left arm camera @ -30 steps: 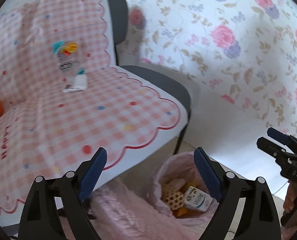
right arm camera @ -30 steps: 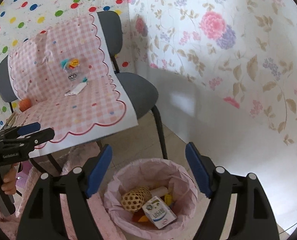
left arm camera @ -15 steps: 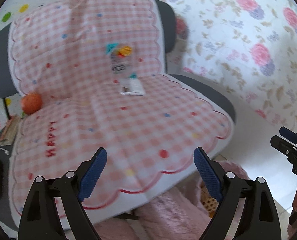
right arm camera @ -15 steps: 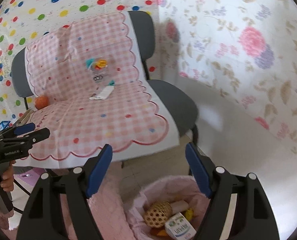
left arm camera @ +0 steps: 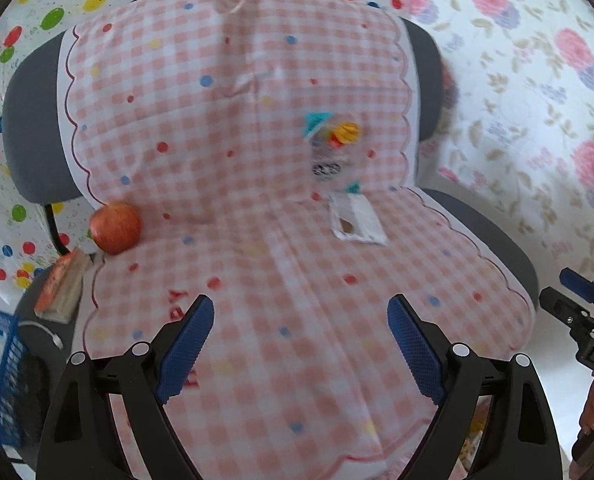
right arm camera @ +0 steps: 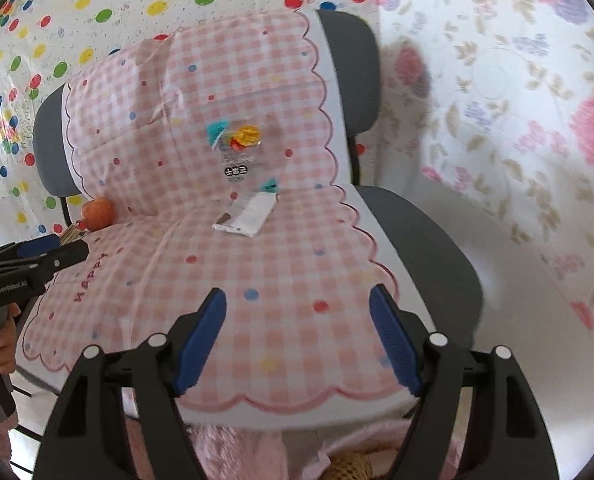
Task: Collect trash
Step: 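Move both tools back over the chair seat, then grasp the white paper bag with the left tool while the right tool grasps the clear snack bag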
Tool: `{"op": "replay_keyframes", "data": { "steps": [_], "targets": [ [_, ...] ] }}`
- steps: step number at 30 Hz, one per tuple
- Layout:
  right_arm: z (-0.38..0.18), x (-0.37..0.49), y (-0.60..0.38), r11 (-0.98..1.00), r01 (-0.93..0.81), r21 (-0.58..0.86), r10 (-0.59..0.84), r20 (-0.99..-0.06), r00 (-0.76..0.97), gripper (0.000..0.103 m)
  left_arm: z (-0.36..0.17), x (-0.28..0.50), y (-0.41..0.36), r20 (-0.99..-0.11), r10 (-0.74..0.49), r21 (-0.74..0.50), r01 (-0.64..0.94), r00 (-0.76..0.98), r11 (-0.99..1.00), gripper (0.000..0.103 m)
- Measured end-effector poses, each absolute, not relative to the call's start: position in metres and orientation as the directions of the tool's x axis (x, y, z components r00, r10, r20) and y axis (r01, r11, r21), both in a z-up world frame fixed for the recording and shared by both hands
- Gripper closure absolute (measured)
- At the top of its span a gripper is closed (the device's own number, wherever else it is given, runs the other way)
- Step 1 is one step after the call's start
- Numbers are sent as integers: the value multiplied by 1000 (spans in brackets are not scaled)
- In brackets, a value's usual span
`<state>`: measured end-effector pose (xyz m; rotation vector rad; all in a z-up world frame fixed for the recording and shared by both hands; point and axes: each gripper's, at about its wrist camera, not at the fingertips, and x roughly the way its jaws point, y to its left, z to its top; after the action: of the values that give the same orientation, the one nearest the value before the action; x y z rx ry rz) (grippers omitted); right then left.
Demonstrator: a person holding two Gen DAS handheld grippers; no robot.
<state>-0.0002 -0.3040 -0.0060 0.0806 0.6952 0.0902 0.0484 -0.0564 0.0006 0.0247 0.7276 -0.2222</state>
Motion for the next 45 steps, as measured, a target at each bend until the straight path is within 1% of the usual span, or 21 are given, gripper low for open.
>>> {"op": "replay_keyframes", "data": {
  "steps": [3,8,11,16,20,22,24,26,28,33,34,35,36,38,39,41,45],
  "targets": [
    [-8,29,-297,990,-72,120,133,-646,752,37,2,74,-51,-662,-183,-56,196,727,979,15],
    [-10,78,-285,989,-93,114,145,-655,742,46,2,108,-53,-656,-175,-36,201,734,979,15],
    [-10,112,-280,988,-110,110,156,-653,742,48,-2,134,-54,-664,-159,-24,192,731,981,15],
    [-18,180,-273,978,-150,143,208,-656,726,48,-10,181,-50,-677,-146,-41,161,721,986,15],
    [-25,228,-263,969,-202,139,244,-647,723,48,-18,218,-44,-695,-140,-62,136,705,989,15],
    [-30,254,-258,966,-229,123,253,-649,718,47,-24,235,-45,-705,-132,-56,130,697,990,15],
    [-33,277,-254,958,-257,130,279,-644,712,43,-28,246,-47,-712,-126,-48,131,691,990,15],
    [-35,292,-253,951,-272,148,302,-641,706,39,-32,255,-49,-718,-124,-42,136,685,990,15],
    [-37,307,-252,941,-293,168,331,-636,697,39,-35,262,-50,-721,-125,-39,140,682,989,15],
    [-38,321,-242,919,-366,145,372,-623,688,39,-40,267,-50,-725,-128,-43,141,676,989,15],
    [-38,321,-240,915,-376,146,380,-626,682,42,-41,267,-50,-728,-124,-41,138,674,990,15],
    [-38,320,-238,910,-388,148,390,-625,676,52,-41,265,-49,-730,-122,-42,135,672,990,15],
    [-38,319,-235,904,-402,147,399,-626,669,57,-41,264,-49,-736,-120,-45,129,666,991,15],
    [-35,312,-230,897,-421,134,406,-626,666,83,-38,260,-47,-738,-121,-48,127,664,991,15],
    [-32,304,-227,894,-431,121,407,-622,669,84,-36,257,-47,-736,-118,-46,126,666,991,15],
    [-23,288,-227,891,-444,98,408,-603,685,89,-29,249,-48,-731,-117,-41,128,672,991,15],
    [11,247,-238,910,-413,40,373,-518,770,93,-19,234,-55,-723,-132,-44,146,678,988,15]
  ]
}}
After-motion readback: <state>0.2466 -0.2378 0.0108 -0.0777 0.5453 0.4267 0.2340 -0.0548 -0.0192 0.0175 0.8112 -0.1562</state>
